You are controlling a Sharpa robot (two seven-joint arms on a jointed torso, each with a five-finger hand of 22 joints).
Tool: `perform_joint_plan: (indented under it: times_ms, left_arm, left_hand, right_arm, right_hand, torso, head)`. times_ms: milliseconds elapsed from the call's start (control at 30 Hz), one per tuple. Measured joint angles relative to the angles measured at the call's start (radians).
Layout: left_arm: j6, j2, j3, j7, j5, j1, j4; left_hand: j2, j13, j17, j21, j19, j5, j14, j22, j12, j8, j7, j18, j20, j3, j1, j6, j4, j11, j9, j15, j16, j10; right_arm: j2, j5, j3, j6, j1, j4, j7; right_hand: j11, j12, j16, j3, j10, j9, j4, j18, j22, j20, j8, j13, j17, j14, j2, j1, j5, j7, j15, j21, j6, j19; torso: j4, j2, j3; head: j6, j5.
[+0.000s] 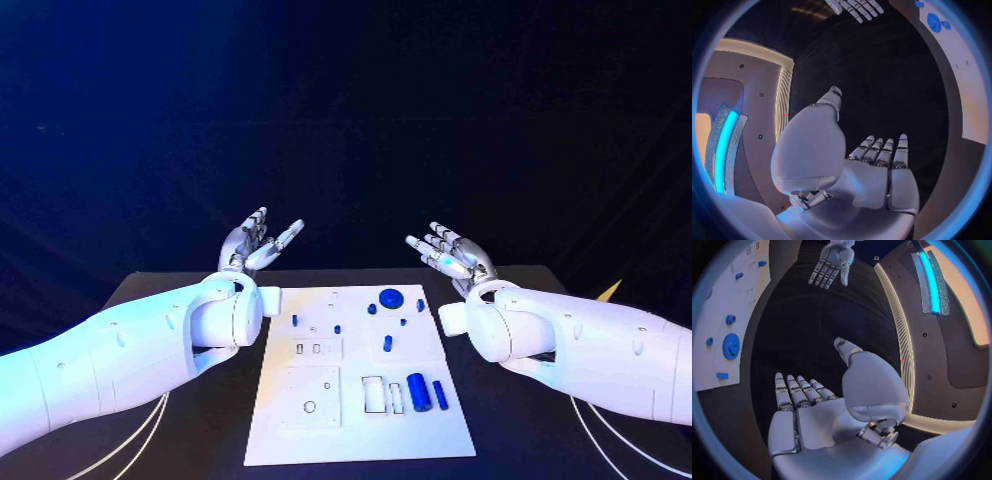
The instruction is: Assemble the parts on the task board
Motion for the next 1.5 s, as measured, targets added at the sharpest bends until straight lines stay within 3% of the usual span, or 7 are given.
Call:
perform_joint_plan:
  times_ms: [267,433,600,900,1167,1367,1500]
  left_arm:
    - [0.035,-0.001,-0.001,0.000,0.004,0.001,-0.004]
    - [0.064,-0.094,-0.001,0.002,0.004,0.005,0.045]
    - [0.085,-0.102,-0.002,0.002,0.002,0.009,0.076]
    - [0.128,-0.138,-0.001,-0.003,-0.018,0.024,0.123]
    - [0.171,-0.185,0.005,-0.012,-0.044,0.032,0.203]
    - [0.202,-0.219,0.012,-0.021,-0.059,0.035,0.279]
    - [0.218,-0.233,0.015,-0.027,-0.065,0.042,0.319]
  left_hand:
    - [0.038,0.013,0.023,0.034,0.077,0.004,0.097,0.017,0.022,0.040,0.007,0.003,0.032,0.049,0.071,0.095,0.012,0.047,0.022,0.032,0.032,0.100]
    - [0.108,0.048,0.099,0.165,0.425,0.001,0.474,0.079,0.106,0.137,0.023,0.003,0.036,0.119,0.098,0.330,0.000,0.092,0.077,0.061,0.148,0.487]
    - [0.110,0.052,0.134,0.221,0.558,0.000,0.658,0.091,0.139,0.218,0.049,0.003,0.032,0.152,0.123,0.532,-0.014,0.077,0.122,0.037,0.202,0.718]
    - [0.099,0.049,0.165,0.264,0.657,0.000,0.757,0.097,0.121,0.241,0.067,0.015,0.012,0.195,0.142,0.617,-0.032,0.050,0.135,0.007,0.224,0.823]
    - [0.086,0.049,0.205,0.310,0.718,0.000,0.819,0.112,0.100,0.244,0.071,0.014,-0.018,0.224,0.145,0.636,-0.047,0.038,0.135,-0.015,0.244,0.872]
    - [0.085,0.049,0.212,0.316,0.725,0.000,0.820,0.115,0.095,0.244,0.075,0.014,-0.018,0.227,0.144,0.639,-0.050,0.037,0.135,-0.017,0.248,0.873]
    - [0.085,0.049,0.214,0.321,0.729,0.000,0.820,0.117,0.095,0.244,0.075,0.014,-0.022,0.227,0.144,0.639,-0.050,0.040,0.135,-0.017,0.248,0.877]
  right_arm:
    - [0.007,-0.041,-0.029,0.140,0.033,-0.039,-0.051]
    - [-0.007,-0.189,-0.029,0.130,0.050,-0.066,-0.059]
    - [-0.009,-0.336,-0.029,0.106,0.061,-0.075,-0.067]
    - [-0.016,-0.555,-0.029,0.091,0.086,-0.083,-0.106]
    - [-0.013,-0.810,-0.026,0.107,0.112,-0.085,-0.199]
    - [0.001,-1.051,-0.024,0.149,0.128,-0.090,-0.297]
    - [0.009,-1.188,-0.024,0.180,0.131,-0.090,-0.351]
  right_hand:
    - [0.009,0.013,0.024,0.044,0.102,0.016,-0.041,0.015,0.012,0.014,0.024,0.010,0.017,0.099,0.000,0.101,0.006,0.006,0.012,0.024,0.081,0.063]
    - [0.005,0.038,0.060,0.069,0.270,0.040,-0.078,0.038,0.026,0.014,0.060,0.022,0.040,0.262,-0.006,0.154,0.006,0.014,0.004,0.061,0.206,0.179]
    - [-0.012,0.059,0.105,0.098,0.496,0.073,-0.107,0.062,0.044,0.013,0.110,0.033,0.067,0.467,-0.017,0.190,0.006,0.028,-0.020,0.114,0.383,0.360]
    - [-0.051,0.066,0.154,0.154,0.745,0.110,-0.128,0.093,0.053,-0.005,0.172,0.039,0.092,0.710,-0.039,0.212,0.006,0.064,-0.067,0.175,0.638,0.587]
    - [-0.090,0.059,0.219,0.175,0.888,0.128,-0.131,0.093,0.081,-0.059,0.200,0.046,0.141,0.902,-0.072,0.211,0.005,0.087,-0.124,0.255,0.754,0.748]
    - [-0.147,0.047,0.424,0.170,1.011,0.166,-0.126,0.093,0.199,-0.154,0.224,0.056,0.335,1.180,-0.130,0.192,-0.026,0.044,-0.214,0.466,0.849,0.960]
    - [-0.163,0.047,0.621,0.176,1.012,0.197,-0.110,0.093,0.293,-0.181,0.224,0.075,0.517,1.250,-0.155,0.174,-0.039,0.034,-0.230,0.595,0.859,1.013]
  torso:
    - [-0.0001,0.000,-0.0002]
    - [0.0037,0.014,-0.0034]
    - [0.0102,0.028,-0.0043]
    - [0.0260,0.051,-0.0065]
    - [0.0452,0.077,-0.0098]
    - [0.0615,0.102,-0.0140]
    - [0.0720,0.119,-0.0166]
  head:
    - [0.000,0.000]
    - [-0.006,-0.011]
    - [-0.006,-0.017]
    - [-0.004,-0.029]
    - [-0.006,-0.048]
    - [-0.002,-0.062]
    - [-0.003,-0.072]
